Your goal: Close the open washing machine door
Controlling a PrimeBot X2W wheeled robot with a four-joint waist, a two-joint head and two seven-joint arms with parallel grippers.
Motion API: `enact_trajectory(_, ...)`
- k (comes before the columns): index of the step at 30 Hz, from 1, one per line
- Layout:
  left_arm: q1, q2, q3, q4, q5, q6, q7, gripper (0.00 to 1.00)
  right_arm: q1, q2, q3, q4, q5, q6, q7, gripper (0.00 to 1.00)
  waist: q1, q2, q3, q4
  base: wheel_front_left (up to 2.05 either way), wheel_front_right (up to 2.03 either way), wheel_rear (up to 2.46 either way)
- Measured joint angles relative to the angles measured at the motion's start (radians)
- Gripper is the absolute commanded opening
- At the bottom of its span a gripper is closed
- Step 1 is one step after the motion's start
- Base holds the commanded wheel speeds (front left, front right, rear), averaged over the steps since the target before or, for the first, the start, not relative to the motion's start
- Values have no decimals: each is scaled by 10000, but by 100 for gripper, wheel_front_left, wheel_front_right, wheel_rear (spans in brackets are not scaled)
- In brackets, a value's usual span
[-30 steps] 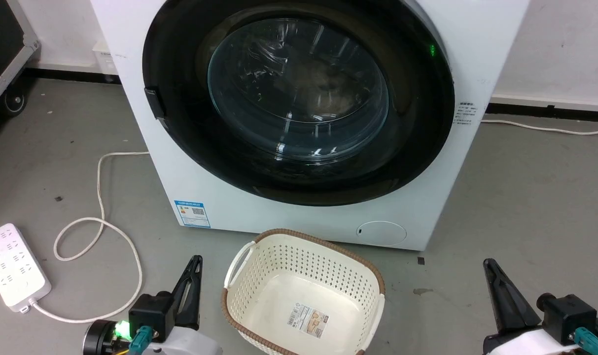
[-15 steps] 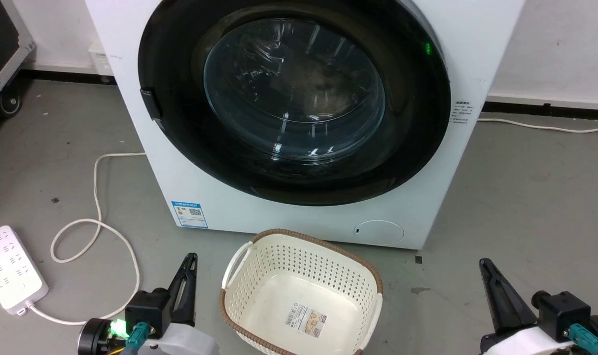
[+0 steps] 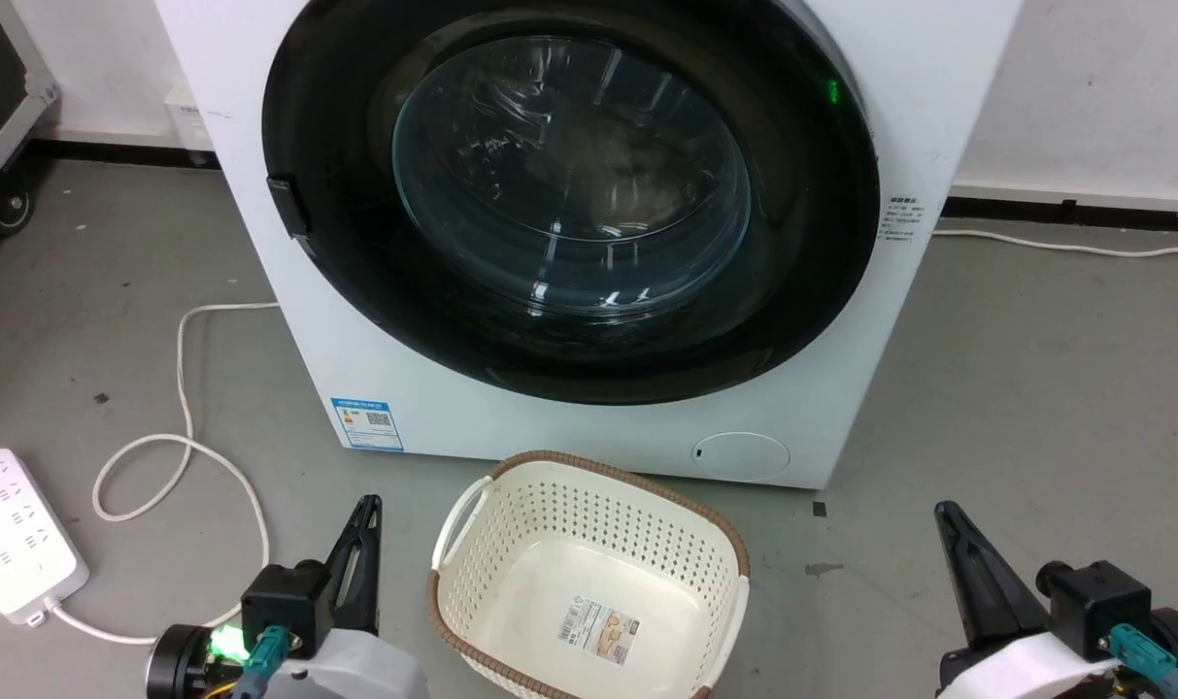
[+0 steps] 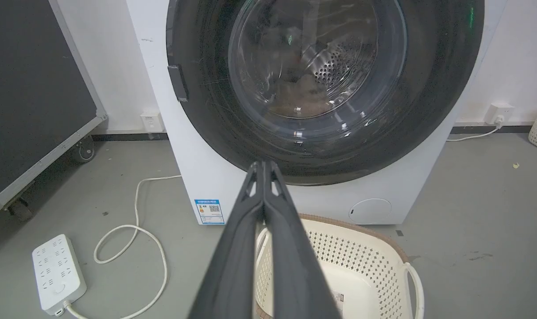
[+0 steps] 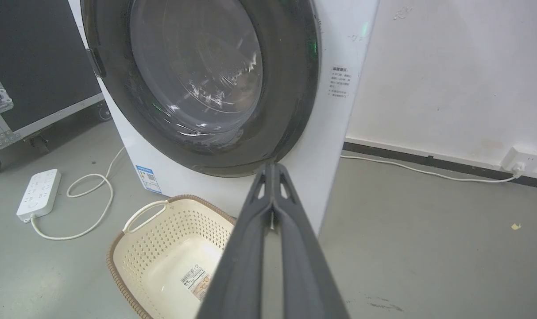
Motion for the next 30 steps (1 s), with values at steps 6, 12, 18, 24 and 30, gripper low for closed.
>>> enact_trajectory(6,-1,-27,38,-71,31,38,107,0,-33,2,38,-46,-23,0,136,0,0,1,4,-35,0,0,0)
enact_trajectory(12,-1,-54,111,-176,50,77,261,0,-58,6,77,-105,-42,0,263,0,0,0,9,-76,0,0,0)
enact_trajectory(18,-1,-69,165,-228,56,82,372,0,-81,12,105,-161,-98,0,366,0,0,0,12,-105,0,0,0)
enact_trajectory(24,-1,-86,253,-362,125,117,545,0,-85,19,167,-263,-182,0,573,0,0,0,18,-157,0,0,0)
enact_trajectory(30,-1,-107,301,-443,155,163,688,0,-90,25,213,-316,-203,0,694,0,-1,0,22,-192,0,0,0)
